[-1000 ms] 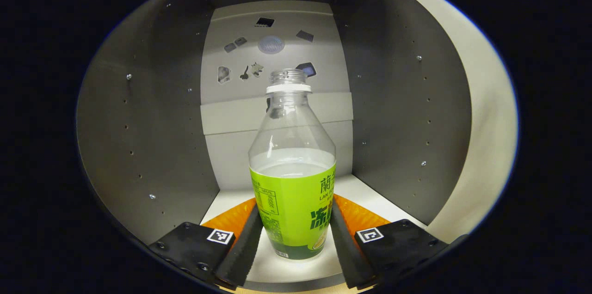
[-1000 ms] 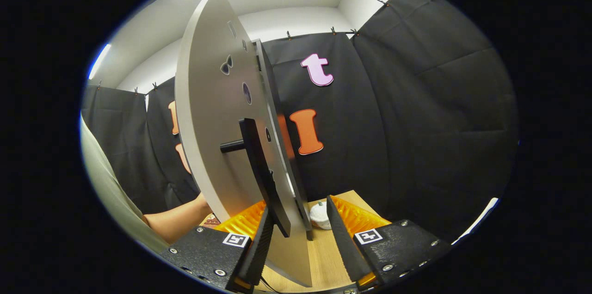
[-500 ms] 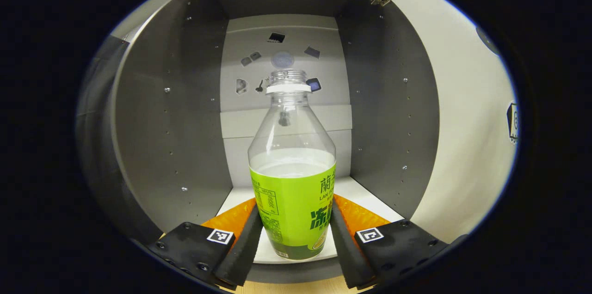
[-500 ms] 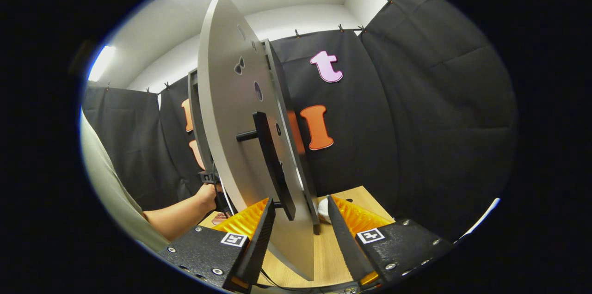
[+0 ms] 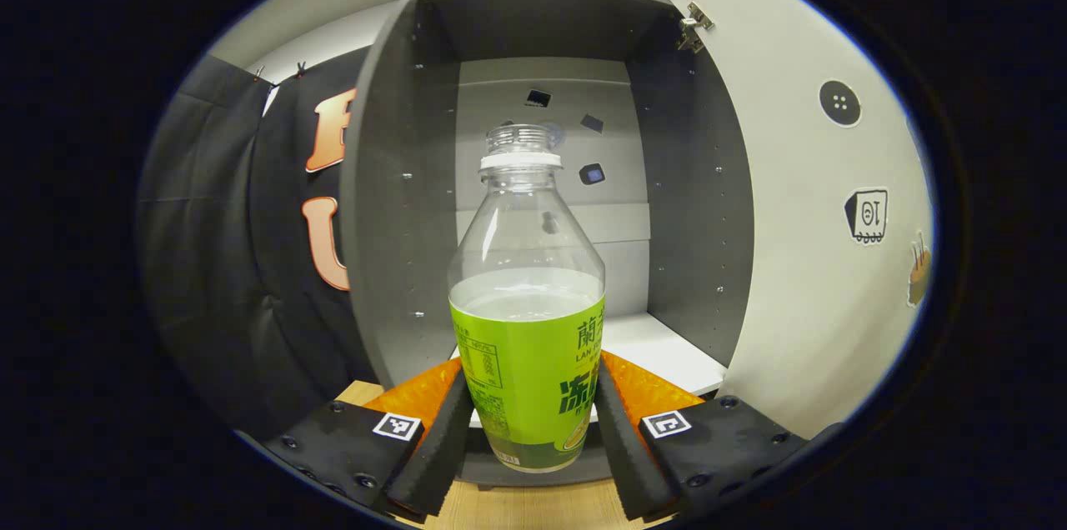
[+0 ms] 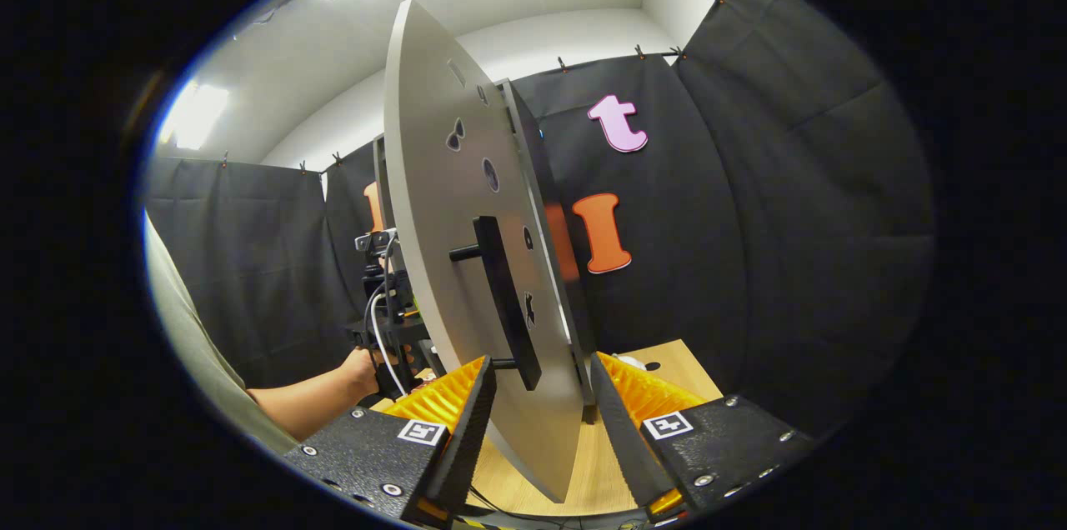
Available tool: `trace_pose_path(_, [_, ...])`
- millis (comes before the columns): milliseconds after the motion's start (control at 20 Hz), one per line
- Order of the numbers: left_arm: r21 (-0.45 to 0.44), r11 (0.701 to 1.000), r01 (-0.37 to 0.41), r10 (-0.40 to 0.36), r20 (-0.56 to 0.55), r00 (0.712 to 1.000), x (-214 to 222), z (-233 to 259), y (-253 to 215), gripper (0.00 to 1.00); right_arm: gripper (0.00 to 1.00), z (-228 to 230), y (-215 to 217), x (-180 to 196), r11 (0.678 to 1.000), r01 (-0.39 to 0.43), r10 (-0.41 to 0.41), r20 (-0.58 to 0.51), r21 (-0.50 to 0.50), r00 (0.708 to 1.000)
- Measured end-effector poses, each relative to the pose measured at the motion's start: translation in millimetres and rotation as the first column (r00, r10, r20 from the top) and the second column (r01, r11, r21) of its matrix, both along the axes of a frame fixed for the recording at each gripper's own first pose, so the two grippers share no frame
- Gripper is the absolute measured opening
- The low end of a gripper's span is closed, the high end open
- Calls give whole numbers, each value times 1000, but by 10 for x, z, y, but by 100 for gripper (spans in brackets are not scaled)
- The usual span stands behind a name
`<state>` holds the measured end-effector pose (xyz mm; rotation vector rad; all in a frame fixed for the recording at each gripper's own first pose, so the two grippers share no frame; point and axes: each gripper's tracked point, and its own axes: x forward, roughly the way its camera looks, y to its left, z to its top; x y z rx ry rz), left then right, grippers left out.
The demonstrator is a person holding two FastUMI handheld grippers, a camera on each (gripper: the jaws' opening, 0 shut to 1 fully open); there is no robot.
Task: Open the cabinet door with the right hand, grasp the bottle in the cabinet with the left hand and place it on the coaster, then close the cabinet door with the right hand.
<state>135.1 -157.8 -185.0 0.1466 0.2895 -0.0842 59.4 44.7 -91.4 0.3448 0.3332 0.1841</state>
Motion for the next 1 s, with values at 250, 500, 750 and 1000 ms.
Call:
trace_pose_path(250, [20, 996, -87, 87, -4, 996, -595, 27, 448, 80, 71, -5, -26, -17, 998, -55, 55, 6, 9, 998])
trace_pose_path(500, [39, 982, -185, 186, -21, 982, -1094, 13, 860, 79, 71, -7, -72, -20, 996, -88, 88, 15, 34, 996])
trace_pose_path(750, [31, 973, -229, 230, -22, 973, -1351, -48, 1106, 82, 71, -1, -93, 37, 997, -71, 71, 24, -5, 997])
trace_pose_path(1000, [56, 977, -204, 204, 14, 979, -1510, -103, 1298, 80, 71, 85, -68, 157, 999, 24, -23, 51, -26, 998])
